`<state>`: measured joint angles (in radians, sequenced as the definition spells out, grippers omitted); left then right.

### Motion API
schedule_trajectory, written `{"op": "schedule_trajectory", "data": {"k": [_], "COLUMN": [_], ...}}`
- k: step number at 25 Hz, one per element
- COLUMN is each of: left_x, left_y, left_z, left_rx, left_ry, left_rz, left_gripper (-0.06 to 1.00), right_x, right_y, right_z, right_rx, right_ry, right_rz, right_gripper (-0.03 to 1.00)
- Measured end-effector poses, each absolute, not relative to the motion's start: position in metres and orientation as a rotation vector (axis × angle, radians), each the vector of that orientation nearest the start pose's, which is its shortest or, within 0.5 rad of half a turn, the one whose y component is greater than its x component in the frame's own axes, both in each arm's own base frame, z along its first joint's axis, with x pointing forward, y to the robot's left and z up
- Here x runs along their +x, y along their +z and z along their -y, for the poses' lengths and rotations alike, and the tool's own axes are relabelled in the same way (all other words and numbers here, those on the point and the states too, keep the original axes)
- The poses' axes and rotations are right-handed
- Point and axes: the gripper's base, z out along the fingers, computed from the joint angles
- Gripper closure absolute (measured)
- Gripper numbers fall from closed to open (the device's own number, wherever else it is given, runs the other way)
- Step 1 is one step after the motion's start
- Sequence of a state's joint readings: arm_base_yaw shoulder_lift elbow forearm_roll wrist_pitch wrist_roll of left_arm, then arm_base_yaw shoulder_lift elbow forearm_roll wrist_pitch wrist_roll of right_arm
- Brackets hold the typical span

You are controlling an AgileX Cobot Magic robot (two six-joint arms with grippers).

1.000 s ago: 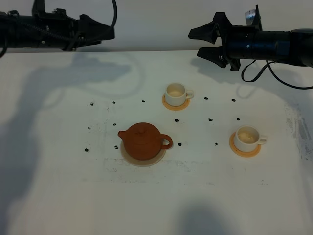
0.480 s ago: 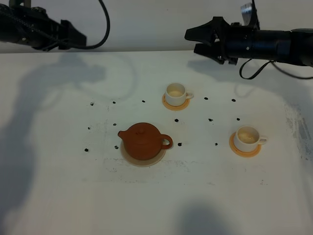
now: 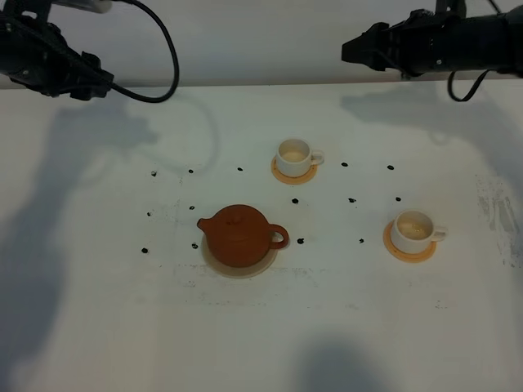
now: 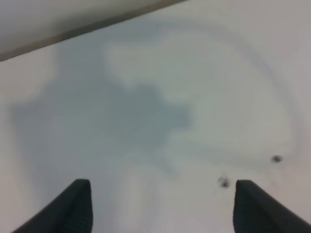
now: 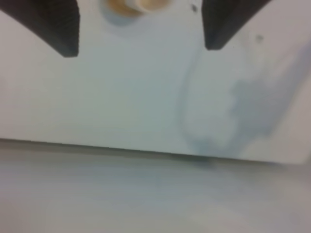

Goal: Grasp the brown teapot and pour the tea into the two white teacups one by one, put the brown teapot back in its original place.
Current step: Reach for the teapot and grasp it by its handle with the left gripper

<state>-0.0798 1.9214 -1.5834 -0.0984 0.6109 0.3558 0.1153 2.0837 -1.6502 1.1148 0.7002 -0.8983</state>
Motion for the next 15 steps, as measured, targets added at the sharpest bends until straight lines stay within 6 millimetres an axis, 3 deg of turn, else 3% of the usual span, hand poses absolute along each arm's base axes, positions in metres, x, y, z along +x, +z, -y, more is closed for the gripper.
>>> {"op": "schedule_trajectory", "data": {"k": [7,15], "left_x": [0.421,0.400], "left_y": [0.295,0.327], "left_z": [0.070,0.076], "left_rx": [0.505,0.405], "left_ry": [0.240,0.119], "left_rz": [-2.334,-2.331], "left_gripper": [0.35,0.35], "right_x": [0.443,0.394], "right_y": [0.282,0.359], "right_z": [-0.093,-0.097], "right_rx": [-0.448,-0.515], "right_ry": [0.493,0.105], "right_rz": [-2.258,-2.202], "right_gripper": [0.43,0.43]}}
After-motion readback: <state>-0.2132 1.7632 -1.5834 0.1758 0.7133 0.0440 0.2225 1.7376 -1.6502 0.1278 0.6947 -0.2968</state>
